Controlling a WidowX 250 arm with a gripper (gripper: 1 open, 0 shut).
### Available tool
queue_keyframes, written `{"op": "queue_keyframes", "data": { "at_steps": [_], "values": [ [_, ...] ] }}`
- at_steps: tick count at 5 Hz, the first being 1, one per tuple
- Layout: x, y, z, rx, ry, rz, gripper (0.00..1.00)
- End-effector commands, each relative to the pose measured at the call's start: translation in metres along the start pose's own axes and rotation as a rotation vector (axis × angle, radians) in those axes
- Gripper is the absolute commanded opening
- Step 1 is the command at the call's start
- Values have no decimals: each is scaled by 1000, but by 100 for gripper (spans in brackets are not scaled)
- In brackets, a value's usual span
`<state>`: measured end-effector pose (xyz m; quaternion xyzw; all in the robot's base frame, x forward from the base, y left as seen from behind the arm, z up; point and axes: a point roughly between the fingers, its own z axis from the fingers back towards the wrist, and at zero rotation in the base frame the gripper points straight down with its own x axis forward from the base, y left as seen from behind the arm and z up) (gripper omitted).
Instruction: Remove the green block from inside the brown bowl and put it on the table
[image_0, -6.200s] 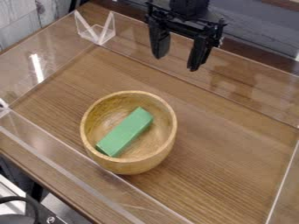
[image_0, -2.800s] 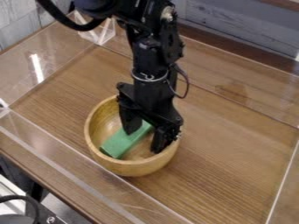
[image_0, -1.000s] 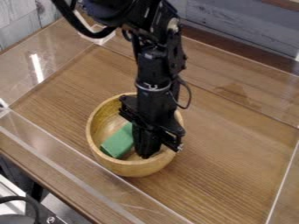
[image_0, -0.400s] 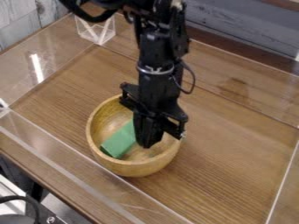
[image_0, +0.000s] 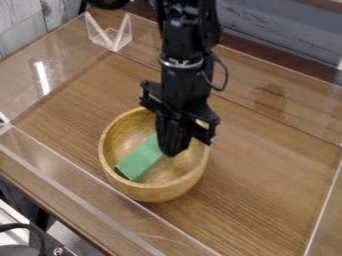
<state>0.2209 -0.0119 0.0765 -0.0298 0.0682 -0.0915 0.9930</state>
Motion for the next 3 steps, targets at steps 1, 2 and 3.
{"op": "queue_keyframes", "data": {
  "at_steps": [1,2,3],
  "values": [
    [9,3,22,7,-70,-8,0],
    [9,3,31,2,-78,-8,0],
    [8,4,44,0,-84,-9,0]
  ]
}}
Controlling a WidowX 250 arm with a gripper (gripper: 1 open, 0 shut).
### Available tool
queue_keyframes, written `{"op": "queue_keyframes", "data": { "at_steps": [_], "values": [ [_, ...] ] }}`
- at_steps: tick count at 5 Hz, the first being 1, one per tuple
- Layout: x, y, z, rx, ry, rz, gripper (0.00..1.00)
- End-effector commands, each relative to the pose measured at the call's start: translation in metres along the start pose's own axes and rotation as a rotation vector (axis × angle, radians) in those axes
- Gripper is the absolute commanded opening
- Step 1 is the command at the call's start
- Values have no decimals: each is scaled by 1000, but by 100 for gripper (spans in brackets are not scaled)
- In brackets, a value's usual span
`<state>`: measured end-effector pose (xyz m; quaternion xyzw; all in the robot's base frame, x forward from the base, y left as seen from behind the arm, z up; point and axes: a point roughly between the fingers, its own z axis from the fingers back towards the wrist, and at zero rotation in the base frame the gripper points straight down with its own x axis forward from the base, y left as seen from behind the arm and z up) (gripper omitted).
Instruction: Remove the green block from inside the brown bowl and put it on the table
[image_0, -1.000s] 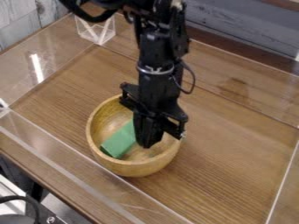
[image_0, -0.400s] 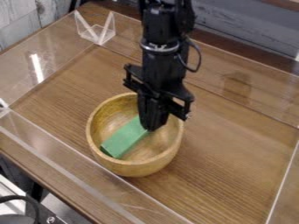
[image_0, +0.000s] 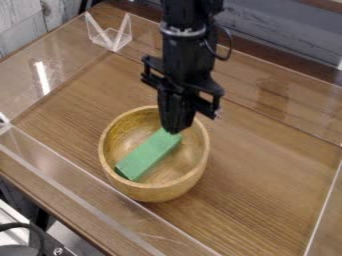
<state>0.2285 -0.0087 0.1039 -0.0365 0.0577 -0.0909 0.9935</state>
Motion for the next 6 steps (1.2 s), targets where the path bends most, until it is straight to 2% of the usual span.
{"op": "queue_keyframes", "data": {
  "at_steps": [1,2,3,4,6],
  "values": [
    [6,4,18,8,-70,-20,0],
    [7,5,16,6,-78,-42,0],
    [7,7,12,5,-85,-70,100],
    [8,8,8,5,-91,-98,100],
    [5,9,-13,14,-102,-169,100]
  ]
}}
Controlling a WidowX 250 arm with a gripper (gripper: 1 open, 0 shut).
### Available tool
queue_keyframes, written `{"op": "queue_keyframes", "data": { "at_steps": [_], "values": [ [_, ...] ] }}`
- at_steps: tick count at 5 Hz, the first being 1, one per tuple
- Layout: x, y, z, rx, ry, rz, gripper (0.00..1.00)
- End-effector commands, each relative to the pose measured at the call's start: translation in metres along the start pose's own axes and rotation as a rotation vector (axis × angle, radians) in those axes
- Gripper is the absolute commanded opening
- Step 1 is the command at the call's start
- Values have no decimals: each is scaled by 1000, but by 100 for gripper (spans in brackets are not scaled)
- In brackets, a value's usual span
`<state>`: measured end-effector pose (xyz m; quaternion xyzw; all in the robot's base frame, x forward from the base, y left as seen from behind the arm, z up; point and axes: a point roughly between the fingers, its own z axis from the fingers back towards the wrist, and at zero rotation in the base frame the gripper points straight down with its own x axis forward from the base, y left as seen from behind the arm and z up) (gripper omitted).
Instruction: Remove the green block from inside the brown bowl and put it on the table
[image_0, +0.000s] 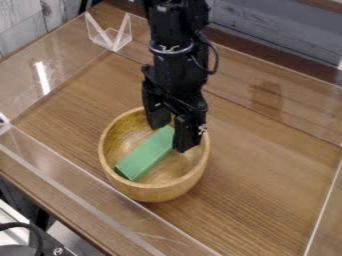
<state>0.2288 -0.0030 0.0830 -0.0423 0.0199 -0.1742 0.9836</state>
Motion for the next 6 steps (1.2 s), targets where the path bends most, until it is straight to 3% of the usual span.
{"op": "queue_keyframes", "data": {
  "at_steps": [1,6],
  "values": [
    [-3,4,1,20,-35,-7,100],
    [-21,14,-21,49,-65,-69,100]
  ]
}}
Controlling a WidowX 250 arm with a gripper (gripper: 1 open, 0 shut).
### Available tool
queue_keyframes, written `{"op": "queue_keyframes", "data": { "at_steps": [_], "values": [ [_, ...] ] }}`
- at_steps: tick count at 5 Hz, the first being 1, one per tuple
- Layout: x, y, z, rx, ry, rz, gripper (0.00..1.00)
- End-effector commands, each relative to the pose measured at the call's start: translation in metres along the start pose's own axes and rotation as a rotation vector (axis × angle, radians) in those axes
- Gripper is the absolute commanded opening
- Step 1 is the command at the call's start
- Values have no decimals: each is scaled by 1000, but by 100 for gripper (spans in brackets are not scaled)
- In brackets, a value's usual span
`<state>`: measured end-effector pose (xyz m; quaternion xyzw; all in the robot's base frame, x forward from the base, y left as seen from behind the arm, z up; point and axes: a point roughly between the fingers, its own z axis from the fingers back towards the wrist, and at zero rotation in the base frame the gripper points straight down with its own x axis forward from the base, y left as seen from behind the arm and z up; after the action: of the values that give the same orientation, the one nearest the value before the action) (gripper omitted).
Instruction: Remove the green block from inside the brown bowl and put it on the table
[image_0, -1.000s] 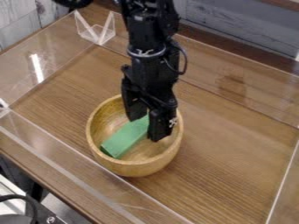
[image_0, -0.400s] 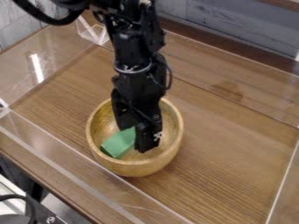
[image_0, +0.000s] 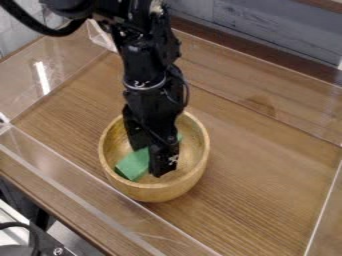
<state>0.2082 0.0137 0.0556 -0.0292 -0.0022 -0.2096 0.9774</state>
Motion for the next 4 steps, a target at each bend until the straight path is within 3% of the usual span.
{"op": "queue_keyframes", "data": {
  "at_steps": [1,4],
  "values": [
    [3,5,1,15,-32,1,100],
    [2,9,-16,10,-40,6,100]
  ]
}}
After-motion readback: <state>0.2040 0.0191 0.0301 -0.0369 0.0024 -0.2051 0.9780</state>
